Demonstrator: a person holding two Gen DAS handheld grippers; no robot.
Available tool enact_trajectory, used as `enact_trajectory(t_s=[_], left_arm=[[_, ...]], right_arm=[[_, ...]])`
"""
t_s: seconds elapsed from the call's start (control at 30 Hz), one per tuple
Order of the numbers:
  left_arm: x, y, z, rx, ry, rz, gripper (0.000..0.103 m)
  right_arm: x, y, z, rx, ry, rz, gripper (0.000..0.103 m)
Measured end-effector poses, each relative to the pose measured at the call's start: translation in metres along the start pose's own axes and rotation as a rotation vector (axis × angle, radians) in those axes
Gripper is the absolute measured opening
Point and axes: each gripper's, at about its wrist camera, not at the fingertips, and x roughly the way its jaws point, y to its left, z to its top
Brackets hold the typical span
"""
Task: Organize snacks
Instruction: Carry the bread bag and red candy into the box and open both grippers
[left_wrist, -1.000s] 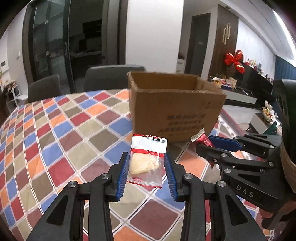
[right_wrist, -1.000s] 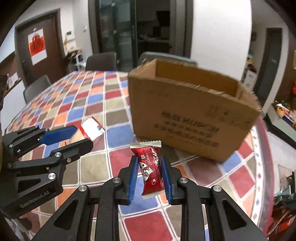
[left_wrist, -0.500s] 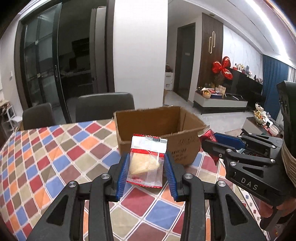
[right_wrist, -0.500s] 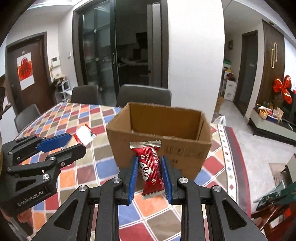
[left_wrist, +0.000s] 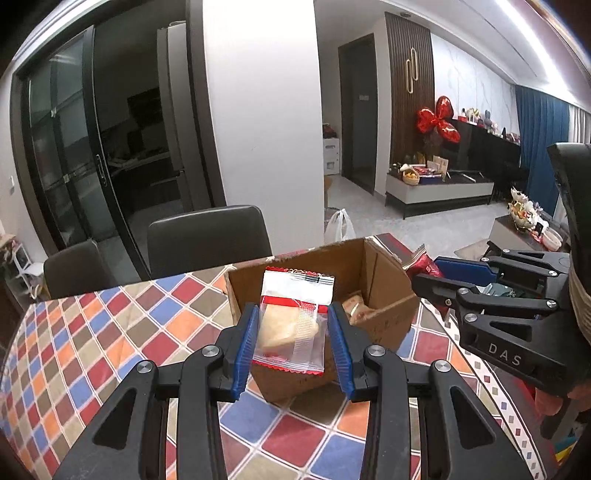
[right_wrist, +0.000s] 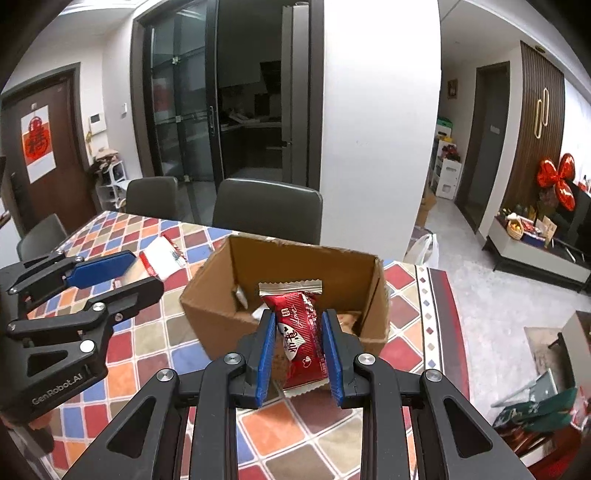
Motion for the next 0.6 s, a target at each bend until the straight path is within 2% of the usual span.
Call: enact_trajectory(t_s=[0.23,0.47,0.6], left_arm=[[0.030,0.004,0.021,0.026,0.062,0.004,0.038],[0.067,0.012,0.032,-0.014,0.150,-0.021,0.038],[0.081,0.009,0.036,0.003,0.173,0.004,0.038]], right_arm=[[0.026,-0.015,0.020,-0.001,0.066,-0.021,0.026],[0.050,-0.022,0.034,-0.002,0.101,-0.044,0.026],[0.064,-0.025,0.042,-0.012,0.132,-0.052,0.026]])
